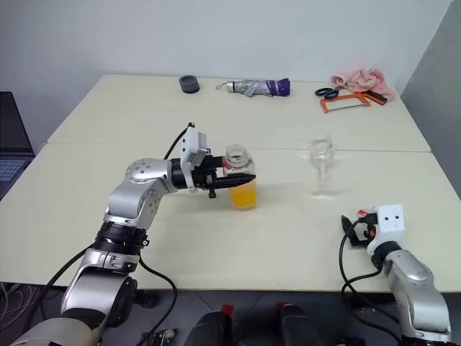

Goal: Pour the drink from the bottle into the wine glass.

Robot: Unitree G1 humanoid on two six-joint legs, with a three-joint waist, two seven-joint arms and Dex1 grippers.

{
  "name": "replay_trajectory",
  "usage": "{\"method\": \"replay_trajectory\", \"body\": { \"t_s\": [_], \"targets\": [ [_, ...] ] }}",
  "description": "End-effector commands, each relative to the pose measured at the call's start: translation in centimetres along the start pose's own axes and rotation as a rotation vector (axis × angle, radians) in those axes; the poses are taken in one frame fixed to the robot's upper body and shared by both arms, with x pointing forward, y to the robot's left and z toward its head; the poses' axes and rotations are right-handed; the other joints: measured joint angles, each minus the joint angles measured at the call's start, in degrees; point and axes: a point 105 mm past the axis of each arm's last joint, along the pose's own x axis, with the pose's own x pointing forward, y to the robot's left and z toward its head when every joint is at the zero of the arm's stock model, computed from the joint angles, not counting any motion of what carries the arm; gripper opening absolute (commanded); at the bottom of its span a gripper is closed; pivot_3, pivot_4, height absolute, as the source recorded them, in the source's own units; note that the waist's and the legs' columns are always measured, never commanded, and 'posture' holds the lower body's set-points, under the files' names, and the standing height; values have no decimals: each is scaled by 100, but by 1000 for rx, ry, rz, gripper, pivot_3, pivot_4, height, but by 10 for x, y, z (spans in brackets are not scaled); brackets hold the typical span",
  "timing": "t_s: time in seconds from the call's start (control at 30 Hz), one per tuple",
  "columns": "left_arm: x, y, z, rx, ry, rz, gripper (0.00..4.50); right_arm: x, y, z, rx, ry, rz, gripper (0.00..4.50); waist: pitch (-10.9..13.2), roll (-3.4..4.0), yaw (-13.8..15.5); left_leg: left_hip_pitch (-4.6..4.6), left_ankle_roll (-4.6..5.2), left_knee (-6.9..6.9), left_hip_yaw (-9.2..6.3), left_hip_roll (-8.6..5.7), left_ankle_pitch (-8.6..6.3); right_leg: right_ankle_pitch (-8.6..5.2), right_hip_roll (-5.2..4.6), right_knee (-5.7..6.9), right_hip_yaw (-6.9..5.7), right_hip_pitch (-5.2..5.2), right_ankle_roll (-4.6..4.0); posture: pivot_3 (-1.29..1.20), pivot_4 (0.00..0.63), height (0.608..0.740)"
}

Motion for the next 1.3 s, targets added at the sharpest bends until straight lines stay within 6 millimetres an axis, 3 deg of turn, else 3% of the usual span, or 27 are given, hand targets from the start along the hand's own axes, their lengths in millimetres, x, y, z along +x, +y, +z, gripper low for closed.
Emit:
{"method": "replay_trajectory", "body": {
  "t_s": [0.03,0.17,0.23,0.4,0.5,0.63,0.73,0.97,1.1,1.3],
  "targets": [
    [-10,16,17,73,-51,121,1796,-10,9,25,-207,-52,86,4500,0,0,0,-1,0,1,-1,1,0,0,1,0,-1,0,0,0,150,740],
    [-19,35,22,109,-55,265,1796,-11,8,35,-543,-39,105,4500,0,0,-7,2,0,2,1,1,0,-4,2,0,0,0,8,0,150,740],
    [-25,43,24,132,-55,337,1796,-10,15,46,-565,-79,142,4500,0,-1,-6,2,0,2,1,0,0,-4,2,0,0,0,9,0,150,740],
    [-63,84,31,200,-38,691,1796,-24,94,108,-293,-358,537,4500,0,-1,-33,3,-1,3,-2,10,0,1,8,3,-1,0,0,0,150,740],
    [-84,99,31,198,-34,847,1795,-23,125,124,-248,-381,681,4500,0,-2,-33,1,-1,5,-7,11,0,2,8,3,-5,0,0,0,150,740],
    [-114,112,24,164,-17,1020,1793,-2,164,145,-184,-401,771,4500,-1,-5,4,-4,-1,7,-11,4,0,3,-9,0,-12,2,-1,0,150,740],
    [-136,119,20,118,-38,1134,1793,10,192,147,-203,-364,838,4500,-2,-5,10,-4,-1,8,-13,5,1,5,-16,3,-16,-1,2,0,150,740],
    [-155,122,13,57,-58,1218,1792,24,217,151,-224,-364,835,4500,-3,-7,38,-23,-2,10,-31,-4,1,5,-51,-4,-36,-3,2,0,150,740],
    [-171,124,-2,6,-31,1277,1790,29,242,149,-266,-363,859,4500,-3,-7,1,-16,-2,9,-31,-1,1,5,-44,1,-38,-3,2,0,150,740],
    [-178,127,-22,-39,27,1308,1789,34,253,151,-291,-376,856,4500,-5,-10,-5,-14,-2,8,-37,0,1,6,-35,3,-46,-5,-1,0,150,740]
  ]
}}
